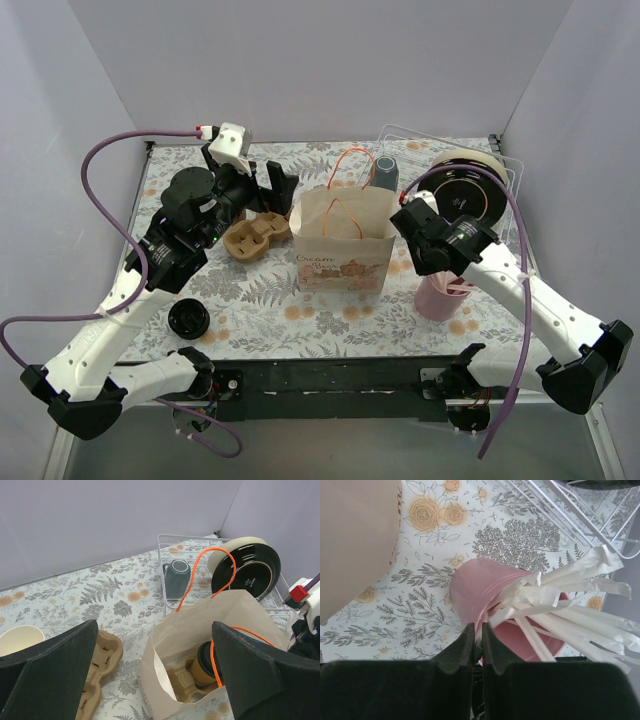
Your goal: Pack the takeout coffee
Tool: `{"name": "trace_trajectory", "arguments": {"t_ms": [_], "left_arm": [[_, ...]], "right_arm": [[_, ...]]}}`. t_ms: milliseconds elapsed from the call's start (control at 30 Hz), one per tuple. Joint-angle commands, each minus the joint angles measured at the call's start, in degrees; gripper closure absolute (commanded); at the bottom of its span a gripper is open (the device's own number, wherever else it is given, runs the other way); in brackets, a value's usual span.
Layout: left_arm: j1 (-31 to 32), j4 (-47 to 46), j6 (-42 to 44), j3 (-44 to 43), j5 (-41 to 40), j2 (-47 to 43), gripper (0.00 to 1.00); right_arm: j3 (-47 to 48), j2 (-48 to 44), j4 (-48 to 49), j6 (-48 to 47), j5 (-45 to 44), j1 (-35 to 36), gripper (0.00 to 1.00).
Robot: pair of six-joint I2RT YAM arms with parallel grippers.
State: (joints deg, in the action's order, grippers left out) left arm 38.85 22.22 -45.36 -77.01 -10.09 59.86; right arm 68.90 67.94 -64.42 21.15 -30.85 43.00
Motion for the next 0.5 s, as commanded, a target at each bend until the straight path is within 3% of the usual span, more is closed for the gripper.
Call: {"name": "trace_trajectory", "arguments": {"t_ms": [0, 200, 467], "left_arm": [[0.0, -0.3, 1.3, -1.9, -1.1, -0.3, 0.02], [0.0, -1.3, 1.5, -0.6, -1.3, -0.7, 0.02], [0.0, -2.5, 1.5, 0.5, -1.1, -1.3, 0.02]], "right_arm": [[8.2, 0.3, -3.0, -3.0, -0.7, -0.4, 0.9], [19.1, 2.0, -10.5, -6.8, 1.0, -0.6, 0.95], [26.0, -0.1, -10.3, -4.0, 0.9, -1.3, 0.96]]}}
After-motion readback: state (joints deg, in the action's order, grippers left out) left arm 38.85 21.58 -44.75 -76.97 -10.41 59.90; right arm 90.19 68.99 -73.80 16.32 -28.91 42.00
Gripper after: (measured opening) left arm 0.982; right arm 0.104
